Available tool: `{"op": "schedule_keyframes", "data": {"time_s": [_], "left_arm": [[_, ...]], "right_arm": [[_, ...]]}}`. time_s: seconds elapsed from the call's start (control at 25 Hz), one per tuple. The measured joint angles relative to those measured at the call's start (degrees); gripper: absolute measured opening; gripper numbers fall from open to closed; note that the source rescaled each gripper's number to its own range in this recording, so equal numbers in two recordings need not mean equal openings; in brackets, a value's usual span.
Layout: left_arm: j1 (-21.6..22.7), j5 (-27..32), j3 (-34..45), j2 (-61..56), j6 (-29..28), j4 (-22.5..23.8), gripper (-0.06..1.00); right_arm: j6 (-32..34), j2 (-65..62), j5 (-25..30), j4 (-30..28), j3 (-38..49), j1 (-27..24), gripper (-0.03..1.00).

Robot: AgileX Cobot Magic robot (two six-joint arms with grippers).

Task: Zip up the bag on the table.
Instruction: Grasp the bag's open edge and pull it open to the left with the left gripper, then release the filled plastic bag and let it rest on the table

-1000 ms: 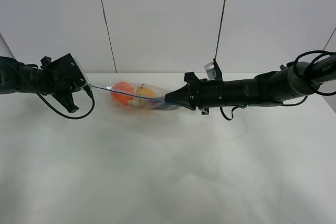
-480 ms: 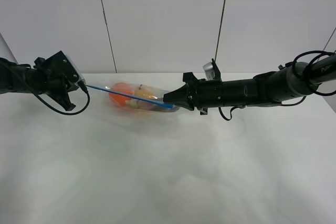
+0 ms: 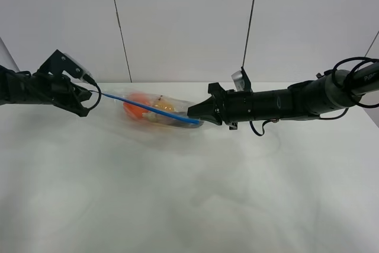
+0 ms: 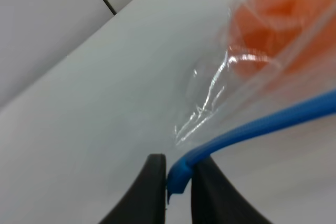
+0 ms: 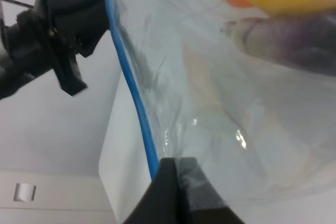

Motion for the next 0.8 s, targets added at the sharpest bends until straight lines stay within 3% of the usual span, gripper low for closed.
{"op": "schedule_keyframes", "data": {"time_s": [0.2, 0.6, 0.8], "left_arm": [[0.02, 3.13, -0.06, 0.0, -23.94, -0.16, 0.12], [0.02, 16.57, -0.06, 0.0, -59.27, -0.39, 0.12], [0.02, 24.51, -0.06, 0.0, -87.51, -0.39, 0.12]], "right_arm": [[0.0, 0.0, -0.13, -0.15, 0.0, 0.0, 0.0], [0.0, 0.0, -0.5, -0.27, 0.0, 0.0, 0.0], [0.0, 0.0, -0.5, -0.61, 0.0, 0.0, 0.0]]}}
